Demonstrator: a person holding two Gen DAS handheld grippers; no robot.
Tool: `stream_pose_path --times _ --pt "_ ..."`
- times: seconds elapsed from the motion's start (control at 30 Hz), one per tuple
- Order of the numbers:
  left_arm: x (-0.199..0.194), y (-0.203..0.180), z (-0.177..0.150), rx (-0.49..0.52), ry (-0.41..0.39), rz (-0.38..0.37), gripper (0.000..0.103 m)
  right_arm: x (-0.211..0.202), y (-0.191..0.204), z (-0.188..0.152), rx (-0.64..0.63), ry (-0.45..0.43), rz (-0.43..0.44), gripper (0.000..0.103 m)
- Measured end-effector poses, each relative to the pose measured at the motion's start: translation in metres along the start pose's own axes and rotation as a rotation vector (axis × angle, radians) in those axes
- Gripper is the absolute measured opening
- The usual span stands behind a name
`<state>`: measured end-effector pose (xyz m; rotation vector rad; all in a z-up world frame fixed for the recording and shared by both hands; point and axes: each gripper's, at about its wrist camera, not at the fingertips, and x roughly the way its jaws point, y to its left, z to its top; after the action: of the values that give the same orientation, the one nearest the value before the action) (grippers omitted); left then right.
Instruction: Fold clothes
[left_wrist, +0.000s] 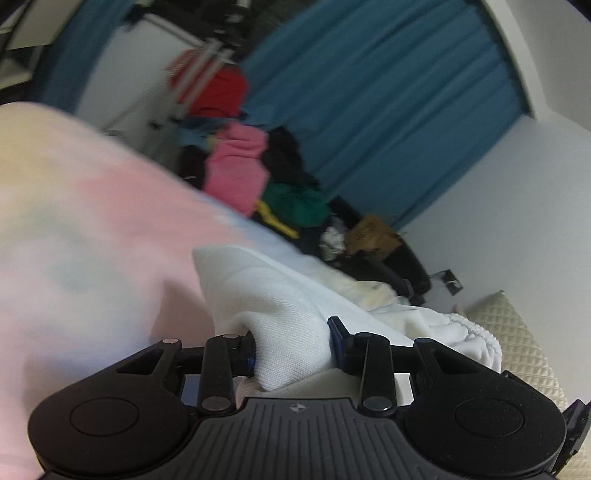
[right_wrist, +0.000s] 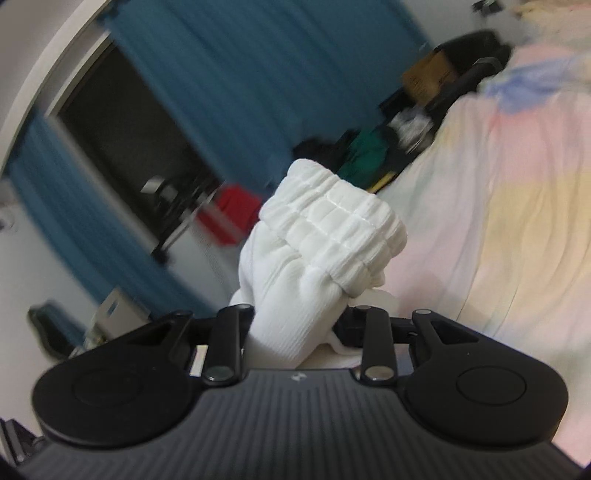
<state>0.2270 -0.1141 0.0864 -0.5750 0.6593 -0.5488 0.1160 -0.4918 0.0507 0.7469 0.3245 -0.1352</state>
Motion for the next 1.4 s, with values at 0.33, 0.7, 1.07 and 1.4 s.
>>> stream_pose_path --times 0.33,0.7,1.07,1.4 --pt "0.215 -0.061 -0.04 0.116 0.139 -0.044 0.037 0.055 -0.127 0.089 0.127 -0.085 -0.225 0.033" --pt "0.223 -0.002 -0.15 0.479 0.155 0.007 0.048 0.058 -0.223 -0.035 0.229 0.006 -0.286 0.046" --pt "0.11 -0.083 -0.118 0.629 0.104 0.081 0.07 -0.008 -0.161 0.007 0.159 0.059 -0.413 0.05" --pt "-0.027 -0.162 -0.133 0.725 0.001 0.029 0.101 -0.119 -0.058 0.015 -0.145 0.003 -0.289 0.059"
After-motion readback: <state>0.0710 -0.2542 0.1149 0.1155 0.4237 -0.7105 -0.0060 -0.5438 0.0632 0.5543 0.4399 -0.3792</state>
